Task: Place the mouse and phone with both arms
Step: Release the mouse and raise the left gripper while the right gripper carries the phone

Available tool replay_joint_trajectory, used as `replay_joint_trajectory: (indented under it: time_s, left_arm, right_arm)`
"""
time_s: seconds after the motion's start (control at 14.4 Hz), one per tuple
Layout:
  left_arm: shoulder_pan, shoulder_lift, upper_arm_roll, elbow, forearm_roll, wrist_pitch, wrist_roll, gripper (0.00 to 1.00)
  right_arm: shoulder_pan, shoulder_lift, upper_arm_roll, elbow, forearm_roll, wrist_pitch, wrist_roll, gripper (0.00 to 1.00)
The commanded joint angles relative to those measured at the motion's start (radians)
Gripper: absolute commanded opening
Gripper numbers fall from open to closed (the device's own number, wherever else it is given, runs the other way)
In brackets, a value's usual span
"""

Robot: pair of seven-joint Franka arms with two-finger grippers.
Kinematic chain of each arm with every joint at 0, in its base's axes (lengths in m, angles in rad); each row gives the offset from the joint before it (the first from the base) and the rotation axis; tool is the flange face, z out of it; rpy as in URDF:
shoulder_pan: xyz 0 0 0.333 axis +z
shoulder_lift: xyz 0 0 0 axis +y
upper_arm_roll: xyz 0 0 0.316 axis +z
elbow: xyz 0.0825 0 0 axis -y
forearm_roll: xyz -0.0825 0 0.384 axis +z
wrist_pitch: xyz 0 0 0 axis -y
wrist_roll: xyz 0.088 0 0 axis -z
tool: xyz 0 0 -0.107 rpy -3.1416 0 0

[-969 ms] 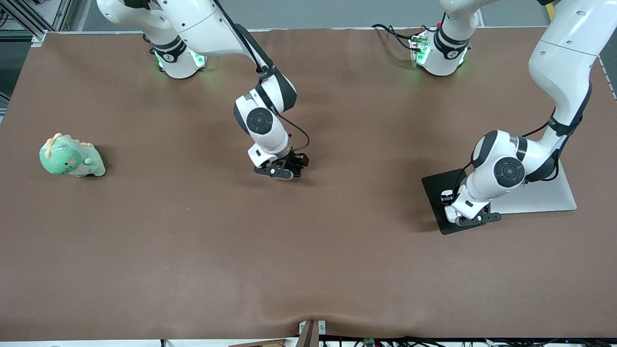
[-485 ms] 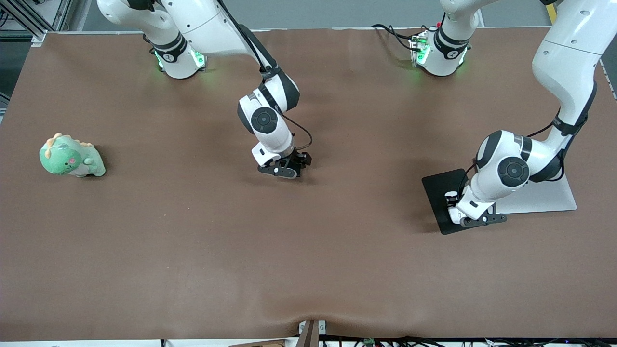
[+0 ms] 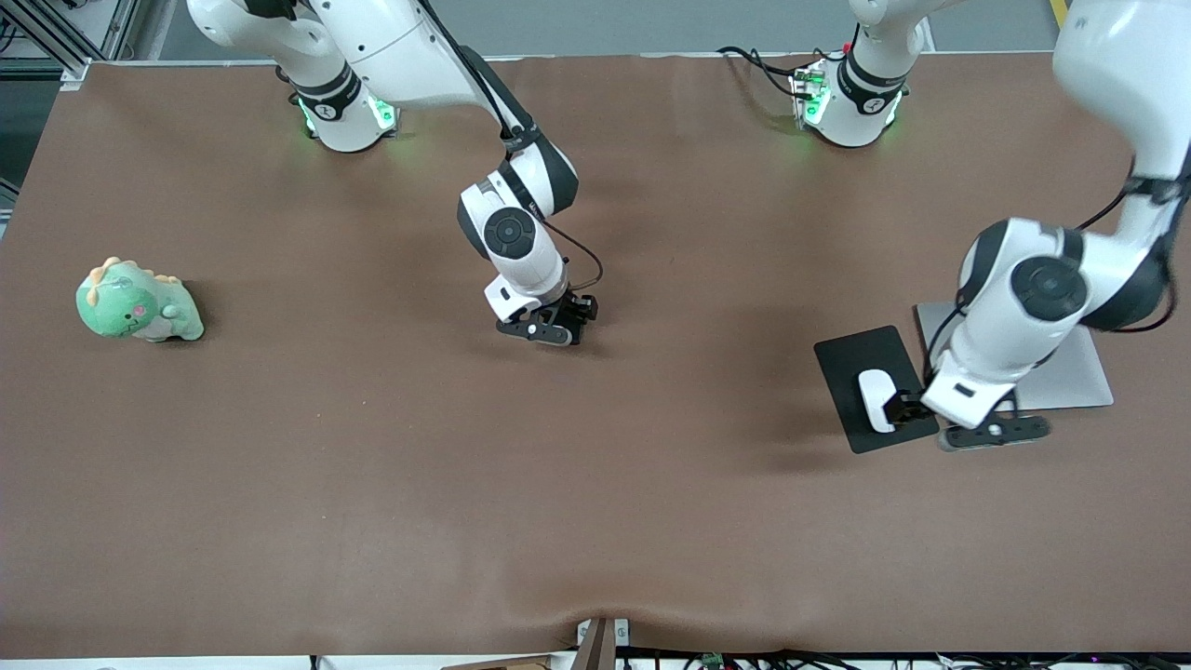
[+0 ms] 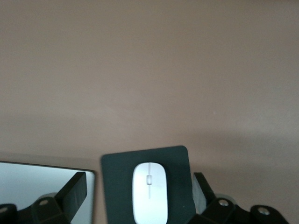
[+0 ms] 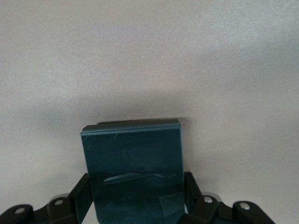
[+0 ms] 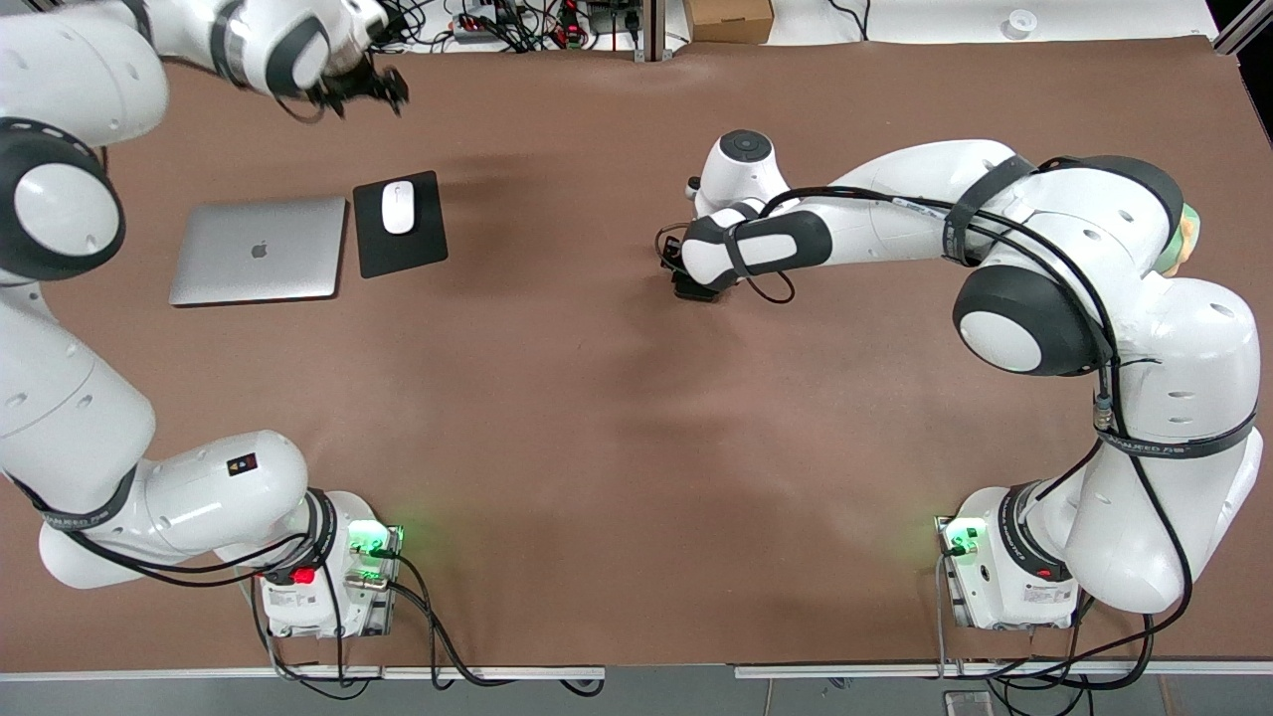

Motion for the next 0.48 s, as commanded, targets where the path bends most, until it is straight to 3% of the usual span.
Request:
replay_joint_trajectory:
  time_s: [0.0, 0.21, 0.42]
  left_arm:
    - [0.008, -0.115, -0.048, 0.092, -0.055, -0.212, -0.006, 1.00]
    - [0.008, -0.123, -0.105, 0.284, -0.118, -0.481, 0.000, 1.00]
    - [0.009, -0.149, -0.122, 0.352, -0.177, -0.607, 0.064, 1.00]
  right_arm:
    - [-0.014, -0.032, -0.025, 0.016, 0.005, -0.071, 0.006, 0.00]
    - [-0.049, -0.078, -0.043, 0.009, 0.004, -0.152, -0.002, 0.00]
    - [-0.101, -0.113, -0.043, -0.034, 0.004, -0.151, -0.072, 0.00]
